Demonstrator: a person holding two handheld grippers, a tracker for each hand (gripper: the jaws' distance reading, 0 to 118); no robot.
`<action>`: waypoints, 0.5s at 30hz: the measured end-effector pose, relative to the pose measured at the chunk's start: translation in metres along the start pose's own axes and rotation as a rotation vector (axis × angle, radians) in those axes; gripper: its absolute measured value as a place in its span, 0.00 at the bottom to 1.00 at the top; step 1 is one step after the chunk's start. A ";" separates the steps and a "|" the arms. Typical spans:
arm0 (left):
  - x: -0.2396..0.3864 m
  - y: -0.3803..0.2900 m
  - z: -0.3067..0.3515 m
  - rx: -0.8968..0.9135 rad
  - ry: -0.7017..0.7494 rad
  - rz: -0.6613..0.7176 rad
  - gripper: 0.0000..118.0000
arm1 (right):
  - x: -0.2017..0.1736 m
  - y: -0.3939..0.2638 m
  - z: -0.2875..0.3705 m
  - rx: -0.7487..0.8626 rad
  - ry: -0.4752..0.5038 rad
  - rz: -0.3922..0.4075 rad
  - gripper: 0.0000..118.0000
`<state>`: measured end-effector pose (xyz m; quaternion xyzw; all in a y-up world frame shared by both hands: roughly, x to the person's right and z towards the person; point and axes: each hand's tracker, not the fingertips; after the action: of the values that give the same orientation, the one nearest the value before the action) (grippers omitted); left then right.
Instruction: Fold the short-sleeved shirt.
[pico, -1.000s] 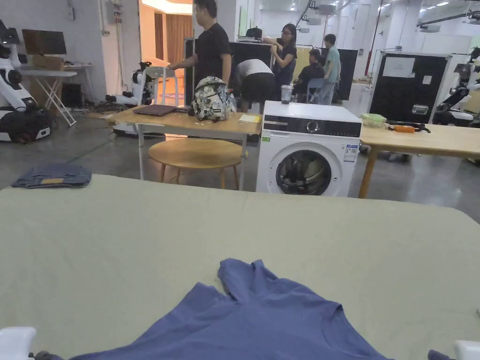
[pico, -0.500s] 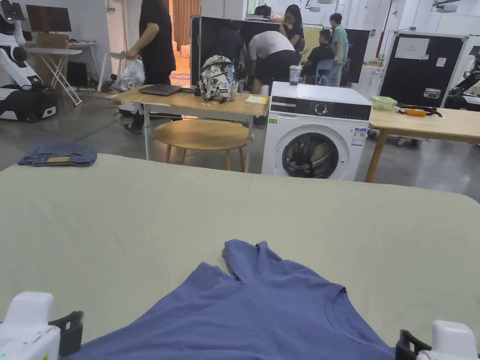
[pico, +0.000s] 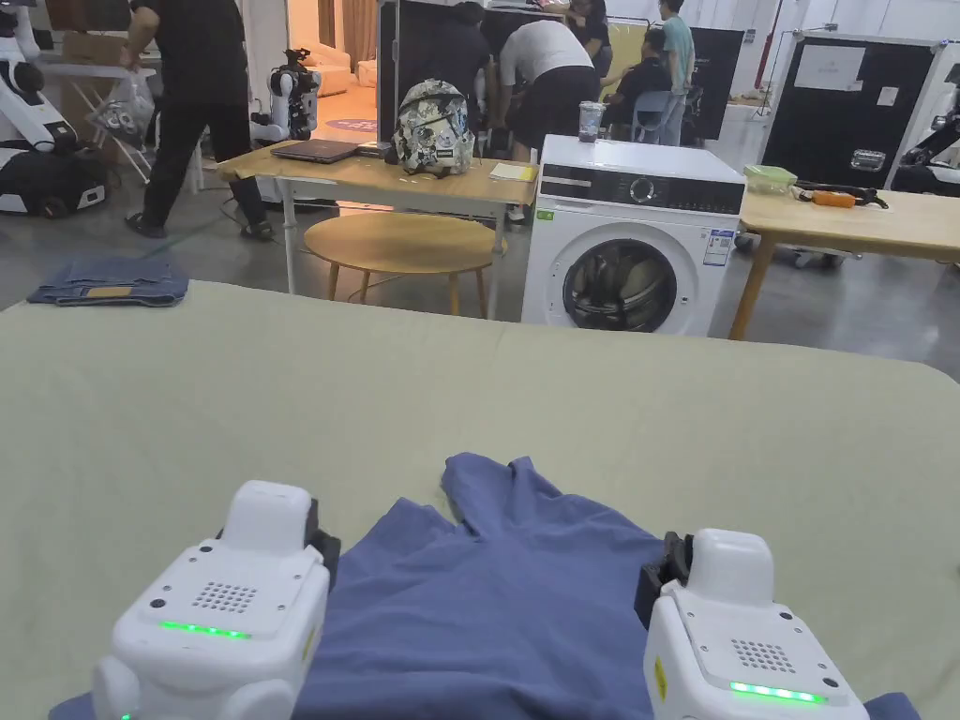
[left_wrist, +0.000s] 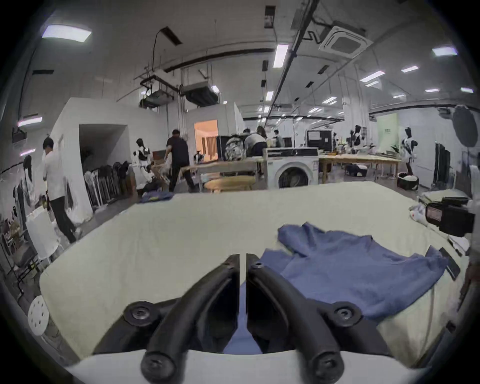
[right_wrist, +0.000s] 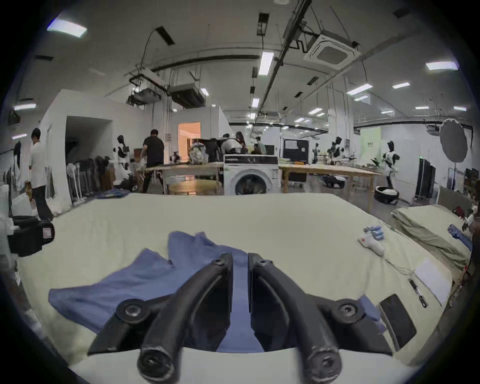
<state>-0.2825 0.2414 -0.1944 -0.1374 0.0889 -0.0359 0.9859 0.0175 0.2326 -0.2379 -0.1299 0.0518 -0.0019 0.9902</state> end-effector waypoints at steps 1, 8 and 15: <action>0.004 0.002 0.001 0.018 -0.007 -0.003 0.00 | -0.004 0.002 0.000 0.000 0.005 0.001 0.05; 0.016 0.010 0.000 -0.013 -0.017 0.040 0.00 | -0.013 0.005 -0.001 0.021 -0.008 0.005 0.00; -0.017 -0.013 -0.001 -0.185 -0.002 0.161 0.00 | -0.012 -0.002 -0.009 -0.007 0.003 0.014 0.00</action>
<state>-0.2995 0.2306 -0.1891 -0.2201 0.1019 0.0521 0.9687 0.0047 0.2290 -0.2446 -0.1332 0.0539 0.0048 0.9896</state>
